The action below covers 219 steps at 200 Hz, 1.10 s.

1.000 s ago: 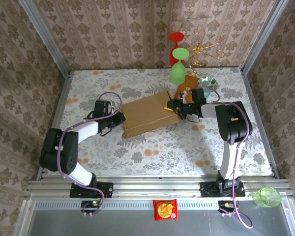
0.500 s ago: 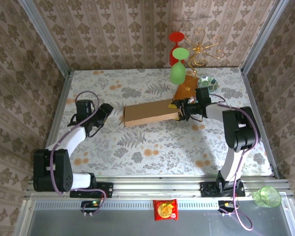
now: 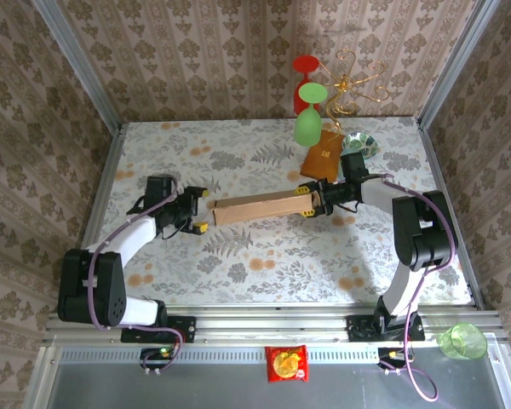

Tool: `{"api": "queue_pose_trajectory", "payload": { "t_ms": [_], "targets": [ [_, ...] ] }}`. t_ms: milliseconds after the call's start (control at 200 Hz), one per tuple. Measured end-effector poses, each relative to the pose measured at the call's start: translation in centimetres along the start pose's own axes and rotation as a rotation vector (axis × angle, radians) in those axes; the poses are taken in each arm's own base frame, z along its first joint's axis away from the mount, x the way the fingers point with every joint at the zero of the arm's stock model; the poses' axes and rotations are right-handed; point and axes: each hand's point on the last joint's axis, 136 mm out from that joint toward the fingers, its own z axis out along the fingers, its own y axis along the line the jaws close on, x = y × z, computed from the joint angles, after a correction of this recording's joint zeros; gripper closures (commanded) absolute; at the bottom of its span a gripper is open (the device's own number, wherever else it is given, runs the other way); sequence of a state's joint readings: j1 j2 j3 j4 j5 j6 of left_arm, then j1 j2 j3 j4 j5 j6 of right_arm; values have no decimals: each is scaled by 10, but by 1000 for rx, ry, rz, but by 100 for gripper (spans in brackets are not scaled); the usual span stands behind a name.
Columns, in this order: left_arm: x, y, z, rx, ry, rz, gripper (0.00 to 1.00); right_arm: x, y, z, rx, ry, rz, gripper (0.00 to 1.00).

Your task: Fold the paper box

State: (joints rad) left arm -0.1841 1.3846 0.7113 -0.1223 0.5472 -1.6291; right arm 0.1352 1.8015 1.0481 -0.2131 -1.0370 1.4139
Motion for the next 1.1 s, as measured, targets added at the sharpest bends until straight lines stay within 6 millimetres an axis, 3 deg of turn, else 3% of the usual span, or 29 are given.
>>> {"api": "queue_pose_trajectory", "payload": {
  "t_ms": [145, 325, 520, 645, 795, 940, 1095],
  "targets": [
    [17, 11, 11, -48, 70, -107, 15, 1, 0, 0, 3, 5, 7, 52],
    [26, 8, 21, -42, 106, -170, 20, 2, 0, -1, 9, 8, 21, 53],
    [32, 3, 34, -29, 126, -213, 38, 3, -1, -1, 14, 10, 30, 53],
    [32, -3, 35, 0, 124, -215, 53, 4, -1, -2, 19, 13, 48, 38],
    [35, 9, 31, -21, 124, -276, 65, 0, -3, -6, 47, -19, 36, 25],
    [37, 19, 19, -70, 105, -344, 74, -4, 10, -26, 54, -102, -77, 20],
    [32, 22, -2, -139, 66, -416, 74, 11, 36, -69, 57, -270, -323, 23]
  ]
}}
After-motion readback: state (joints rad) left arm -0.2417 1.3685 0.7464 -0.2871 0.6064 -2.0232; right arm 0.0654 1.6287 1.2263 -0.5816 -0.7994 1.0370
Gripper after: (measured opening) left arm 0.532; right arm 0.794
